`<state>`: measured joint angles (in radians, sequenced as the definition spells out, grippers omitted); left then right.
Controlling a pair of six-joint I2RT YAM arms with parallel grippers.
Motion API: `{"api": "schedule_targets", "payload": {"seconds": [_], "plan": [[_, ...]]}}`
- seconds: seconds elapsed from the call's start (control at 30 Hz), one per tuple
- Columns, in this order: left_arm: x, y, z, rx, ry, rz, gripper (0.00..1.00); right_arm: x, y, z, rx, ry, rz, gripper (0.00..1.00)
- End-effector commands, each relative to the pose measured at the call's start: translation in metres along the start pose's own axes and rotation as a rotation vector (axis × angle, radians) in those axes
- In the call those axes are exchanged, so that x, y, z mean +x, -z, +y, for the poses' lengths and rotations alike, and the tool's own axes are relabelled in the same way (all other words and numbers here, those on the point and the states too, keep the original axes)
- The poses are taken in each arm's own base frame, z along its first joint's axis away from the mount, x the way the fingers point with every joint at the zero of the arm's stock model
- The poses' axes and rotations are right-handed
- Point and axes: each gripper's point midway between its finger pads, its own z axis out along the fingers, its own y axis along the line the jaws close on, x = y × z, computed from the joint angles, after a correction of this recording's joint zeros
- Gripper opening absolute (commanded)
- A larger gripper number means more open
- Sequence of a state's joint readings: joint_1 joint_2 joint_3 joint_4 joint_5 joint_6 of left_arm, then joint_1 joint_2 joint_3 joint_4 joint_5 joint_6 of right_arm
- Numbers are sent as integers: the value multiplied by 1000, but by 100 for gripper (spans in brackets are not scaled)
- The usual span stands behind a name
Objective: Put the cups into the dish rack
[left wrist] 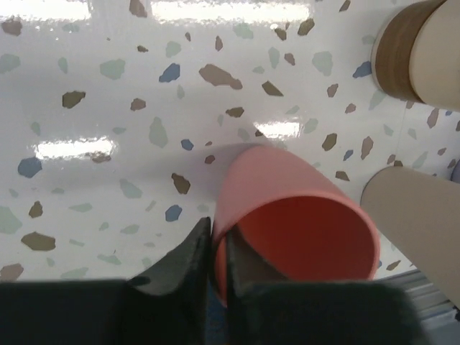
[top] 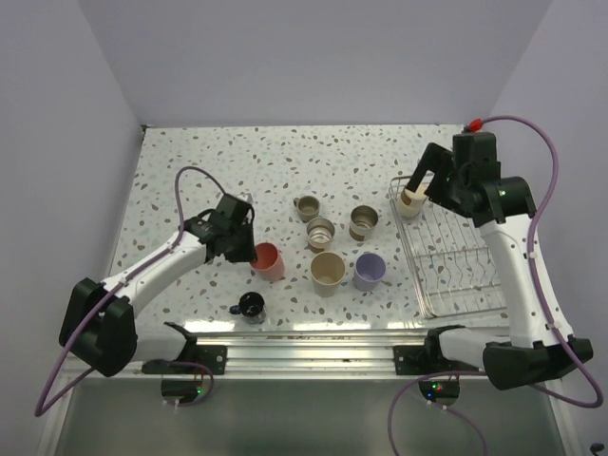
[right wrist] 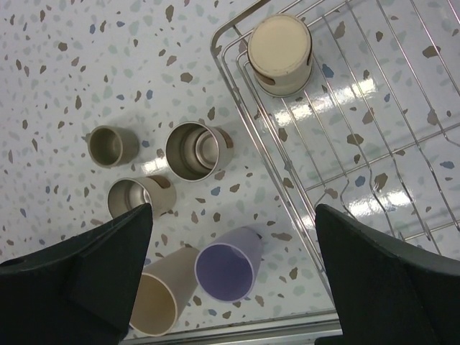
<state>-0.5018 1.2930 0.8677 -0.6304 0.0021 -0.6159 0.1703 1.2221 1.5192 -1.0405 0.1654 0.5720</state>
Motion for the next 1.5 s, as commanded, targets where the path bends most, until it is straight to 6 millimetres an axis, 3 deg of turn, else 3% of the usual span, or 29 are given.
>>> {"api": "schedule_targets", "payload": {"seconds": [0.0, 0.03, 0.13, 0.2, 0.23, 0.3, 0.33, 0.4, 0.43, 0.47, 0.5, 0.53, 0.57, 0.6, 0.63, 0.67, 0.7, 0.9, 1.17, 1.47], "plan": [[-19, -4, -13, 36, -30, -61, 7, 2, 10, -1, -17, 9, -12, 98], [-19, -6, -17, 51, -34, -45, 0, 1, 11, -1, -17, 10, -17, 98], [-46, 7, -35, 80, -46, -89, 0, -7, 14, 8, -57, 17, -30, 98], [-69, 20, -44, 89, -64, -140, 0, -22, 18, 33, -163, 15, -57, 98], [-95, 39, -60, 118, -69, -194, 0, -22, 24, 53, -264, 8, -34, 98], [-128, 60, -76, 174, -66, -254, 0, -31, 29, 80, -381, -22, -25, 98], [-159, 82, -96, 242, -64, -321, 0, -38, 34, 97, -455, -63, -24, 98], [-186, 109, -120, 373, -45, -360, 0, -48, 44, 133, -626, -81, 2, 98], [-212, 133, -137, 451, -44, -428, 0, -52, 51, 147, -694, -140, 22, 98], [-218, 147, -153, 549, -35, -421, 0, -47, 59, 160, -787, -152, 69, 98], [-229, 158, -160, 609, -22, -444, 0, -66, 71, 178, -903, -157, -1, 98], [-246, 179, -174, 710, -31, -516, 0, -72, 82, 188, -972, -231, 18, 98], [-243, 194, -188, 840, -3, -488, 0, -67, 81, 193, -1021, -253, 50, 98], [-260, 232, -199, 976, -35, -617, 0, -79, 93, 203, -1101, -257, 4, 98], [-256, 227, -200, 1041, -13, -611, 0, -81, 92, 207, -1120, -298, 30, 98], [-252, 239, -205, 1138, 46, -572, 0, -84, 95, 211, -1142, -298, 25, 98], [-256, 258, -209, 1226, 22, -640, 0, -86, 100, 217, -1168, -288, 23, 98], [-255, 253, -212, 1351, 98, -612, 0, -87, 117, 243, -1246, -248, 29, 98], [-254, 262, -213, 1449, 92, -640, 0, -79, 109, 261, -1245, -246, 66, 98], [-248, 246, -217, 1475, 120, -610, 0, -75, 108, 281, -1272, -239, 85, 95]]}}
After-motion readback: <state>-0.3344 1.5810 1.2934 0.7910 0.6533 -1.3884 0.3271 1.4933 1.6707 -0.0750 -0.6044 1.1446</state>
